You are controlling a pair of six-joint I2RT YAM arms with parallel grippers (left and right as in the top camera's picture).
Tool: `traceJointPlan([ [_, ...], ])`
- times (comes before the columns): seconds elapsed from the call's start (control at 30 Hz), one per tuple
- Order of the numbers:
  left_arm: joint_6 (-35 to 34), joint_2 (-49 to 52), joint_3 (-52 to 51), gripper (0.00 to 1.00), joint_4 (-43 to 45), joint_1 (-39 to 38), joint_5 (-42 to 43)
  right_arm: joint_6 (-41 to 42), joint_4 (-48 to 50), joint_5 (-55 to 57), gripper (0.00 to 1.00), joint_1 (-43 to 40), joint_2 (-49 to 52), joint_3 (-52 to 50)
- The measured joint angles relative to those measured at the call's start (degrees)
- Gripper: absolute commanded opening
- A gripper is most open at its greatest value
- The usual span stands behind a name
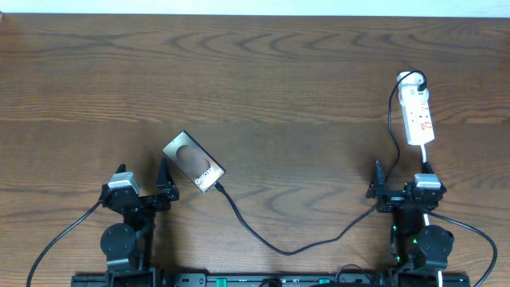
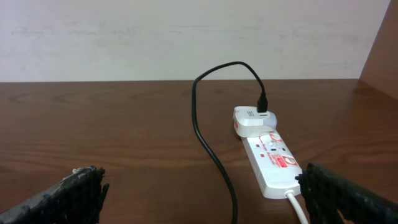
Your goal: Plug charger to phone and switch on socket
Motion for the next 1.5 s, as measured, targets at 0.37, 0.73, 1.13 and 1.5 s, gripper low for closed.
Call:
traceJointPlan([
  [0.37, -0.02, -0.02, 0.00, 0.93, 0.00, -0.76, -0.07, 0.00, 0.00, 0.00, 0.99, 0.00, 0.00, 0.00],
  [0.73, -0.20, -0.02, 0.07, 0.93, -0.48, -10.97, -6.14, 0.00, 0.00, 0.00, 0.99, 0.00, 0.00, 0.00],
  [1.13, -0.22, -0.02, 0.07, 0.93, -0.37, -10.99, -7.41, 0.00, 0.00, 0.00, 0.99, 0.00, 0.00, 0.00],
  [1.5, -0.24, -0.02, 0.09, 0.93, -0.37, -10.99, -7.56, 0.00, 0.00, 0.00, 0.99, 0.00, 0.00, 0.00],
])
